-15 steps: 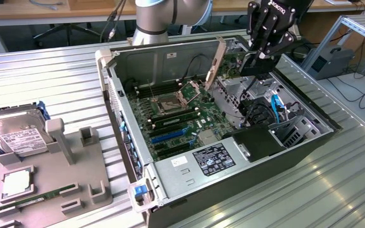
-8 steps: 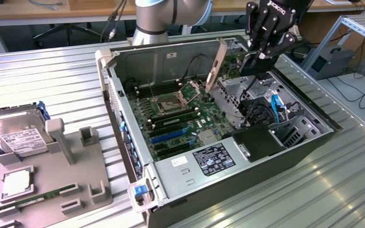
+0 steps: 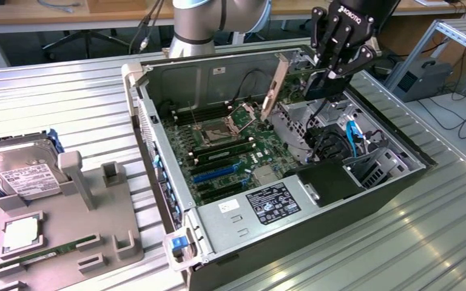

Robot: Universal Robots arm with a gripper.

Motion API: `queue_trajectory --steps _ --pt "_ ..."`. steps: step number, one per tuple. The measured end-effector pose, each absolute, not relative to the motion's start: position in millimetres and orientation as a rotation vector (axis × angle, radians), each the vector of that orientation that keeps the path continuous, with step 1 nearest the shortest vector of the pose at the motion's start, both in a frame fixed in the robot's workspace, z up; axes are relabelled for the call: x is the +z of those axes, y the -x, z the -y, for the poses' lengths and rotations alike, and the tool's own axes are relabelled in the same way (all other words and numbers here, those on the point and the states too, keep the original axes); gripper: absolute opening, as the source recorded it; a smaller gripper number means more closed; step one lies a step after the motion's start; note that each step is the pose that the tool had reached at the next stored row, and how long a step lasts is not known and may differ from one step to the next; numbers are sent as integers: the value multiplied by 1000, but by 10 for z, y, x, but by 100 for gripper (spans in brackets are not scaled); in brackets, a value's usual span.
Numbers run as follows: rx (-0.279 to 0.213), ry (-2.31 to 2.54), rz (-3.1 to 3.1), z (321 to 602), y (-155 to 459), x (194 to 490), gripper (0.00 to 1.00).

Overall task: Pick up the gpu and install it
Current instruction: 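Insert the gpu into the slot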

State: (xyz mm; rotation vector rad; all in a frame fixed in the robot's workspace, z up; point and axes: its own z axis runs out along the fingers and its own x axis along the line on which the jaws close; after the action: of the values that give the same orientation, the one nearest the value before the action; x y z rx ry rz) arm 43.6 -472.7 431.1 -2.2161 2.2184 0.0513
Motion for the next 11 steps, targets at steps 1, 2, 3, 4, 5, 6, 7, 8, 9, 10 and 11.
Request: queue_trajectory --steps 1,2,3,4,5,6,7,8,9,10,11 --pt "51 2216 -2218 4727 -427 4310 27" --pt "51 2216 -2218 4726 -406 4309 27" --pt "51 2216 -2218 4725 -361 4308 27" --pt "51 2216 -2218 4723 -324 4307 27" --pt "51 2216 -2218 4721 -273 4305 27" --pt "51 2216 -2218 4720 -228 4305 27" --pt "51 2216 -2218 4720 -198 4305 27" --pt "51 2216 -2218 4719 -175 4305 27" --pt "51 2216 -2218 4719 -149 4305 27" --pt "51 2216 -2218 4719 -137 4305 27" --pt "51 2216 -2218 4719 -135 4305 27"
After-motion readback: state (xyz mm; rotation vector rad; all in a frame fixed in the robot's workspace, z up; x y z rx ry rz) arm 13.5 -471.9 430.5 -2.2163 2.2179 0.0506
